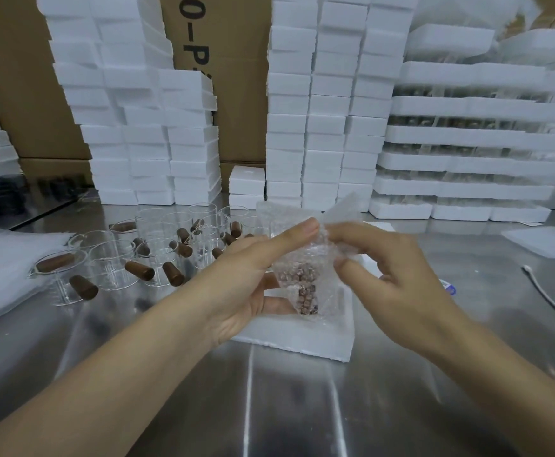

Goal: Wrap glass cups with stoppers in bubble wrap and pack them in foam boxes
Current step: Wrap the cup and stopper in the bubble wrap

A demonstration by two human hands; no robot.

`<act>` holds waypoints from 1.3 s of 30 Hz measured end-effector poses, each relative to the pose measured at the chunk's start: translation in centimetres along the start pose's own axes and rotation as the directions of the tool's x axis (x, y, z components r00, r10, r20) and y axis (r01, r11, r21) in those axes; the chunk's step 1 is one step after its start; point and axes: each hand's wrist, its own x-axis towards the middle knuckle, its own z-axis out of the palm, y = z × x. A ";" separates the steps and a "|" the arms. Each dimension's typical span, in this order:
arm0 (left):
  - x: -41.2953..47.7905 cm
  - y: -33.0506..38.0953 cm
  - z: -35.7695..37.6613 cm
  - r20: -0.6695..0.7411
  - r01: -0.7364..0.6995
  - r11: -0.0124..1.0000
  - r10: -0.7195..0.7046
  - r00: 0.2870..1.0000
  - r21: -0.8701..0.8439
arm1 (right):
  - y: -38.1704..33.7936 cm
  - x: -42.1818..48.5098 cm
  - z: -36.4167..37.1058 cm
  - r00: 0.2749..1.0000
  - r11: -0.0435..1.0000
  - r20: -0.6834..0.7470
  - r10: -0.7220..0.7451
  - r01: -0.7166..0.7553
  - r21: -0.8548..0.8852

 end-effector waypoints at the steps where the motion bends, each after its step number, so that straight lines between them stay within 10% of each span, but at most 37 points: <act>1: 0.0 0.0 -0.1 -0.001 -0.002 1.000 0.002 1.000 0.010 | 0.0 0.1 0.0 1.000 0.999 0.007 0.012 -0.013 0.050; 7: -0.1 -0.2 -0.1 0.099 -0.022 0.999 0.020 0.995 0.026 | 0.6 0.6 -0.1 0.994 0.918 -0.093 0.063 -0.021 0.397; 18: -0.1 -0.4 0.1 0.169 -0.050 0.999 0.048 0.984 0.009 | 1.0 0.8 0.1 0.976 0.980 -0.202 0.082 -0.043 0.193; 33: -0.1 0.1 -1.2 0.037 -0.025 0.996 0.022 0.999 0.088 | 0.6 0.1 -0.4 0.932 0.970 0.339 -0.127 0.189 -0.156; 39: 0.4 0.4 -1.1 -0.060 -0.057 0.998 0.059 0.996 0.033 | 0.9 -0.2 0.6 0.989 0.989 -0.019 -0.146 0.145 -0.040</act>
